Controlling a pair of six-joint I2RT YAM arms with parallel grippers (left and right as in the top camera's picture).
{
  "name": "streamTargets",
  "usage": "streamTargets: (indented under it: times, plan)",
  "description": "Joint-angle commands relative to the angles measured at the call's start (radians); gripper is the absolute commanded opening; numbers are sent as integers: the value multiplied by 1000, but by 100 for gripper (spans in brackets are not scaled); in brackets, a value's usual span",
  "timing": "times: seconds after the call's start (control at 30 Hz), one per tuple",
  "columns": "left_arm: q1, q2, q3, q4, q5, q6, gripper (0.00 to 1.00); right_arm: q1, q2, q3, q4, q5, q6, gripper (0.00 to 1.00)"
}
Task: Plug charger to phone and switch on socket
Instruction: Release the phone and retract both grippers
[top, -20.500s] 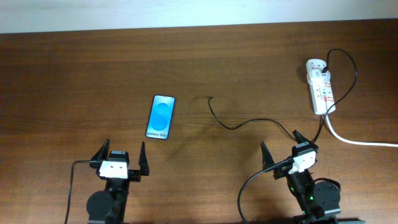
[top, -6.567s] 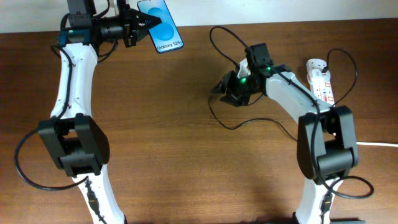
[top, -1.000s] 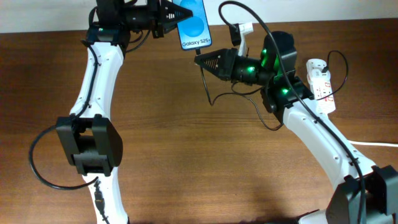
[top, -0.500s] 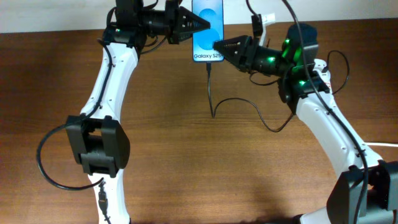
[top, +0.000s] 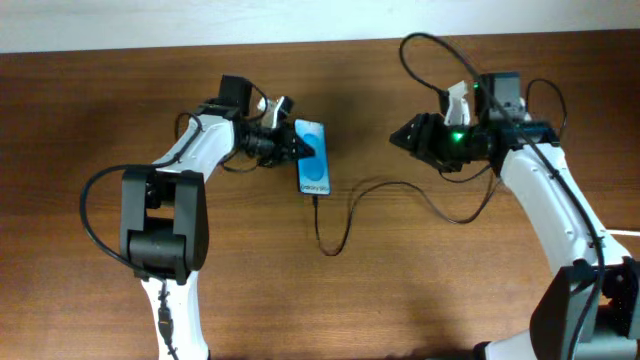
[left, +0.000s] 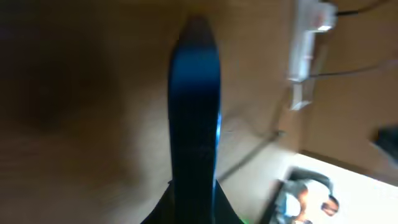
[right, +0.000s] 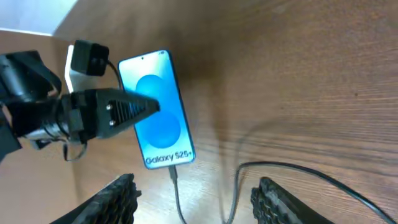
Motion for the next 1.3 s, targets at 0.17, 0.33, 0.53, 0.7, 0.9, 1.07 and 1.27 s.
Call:
streamTargets:
  times: [0.17,0.33,0.53,0.7,0.9,1.07,1.27]
  plan:
    - [-21,-16,-28,-20,-190,56,0,105,-7,4,-18,170,-19,66]
    - [-20,-16,-70,-34,-191,56,38,105,-7,4,-16,169,-18,63]
    - [13,-16,-69,-82,-387,56,53,102,-7,4,-27,170,-20,64]
    - [52,-16,-69,-123,-594,56,60,101,-7,4,-31,171,-23,64]
    - [171,-213,150,-223,-616,56,61,75,-19,4,-64,176,-68,69]
    - [285,-506,160,-224,-617,56,100,73,-123,75,-158,275,-94,73]
    - [308,-535,160,-225,-616,56,99,73,-325,107,-243,339,-120,78]
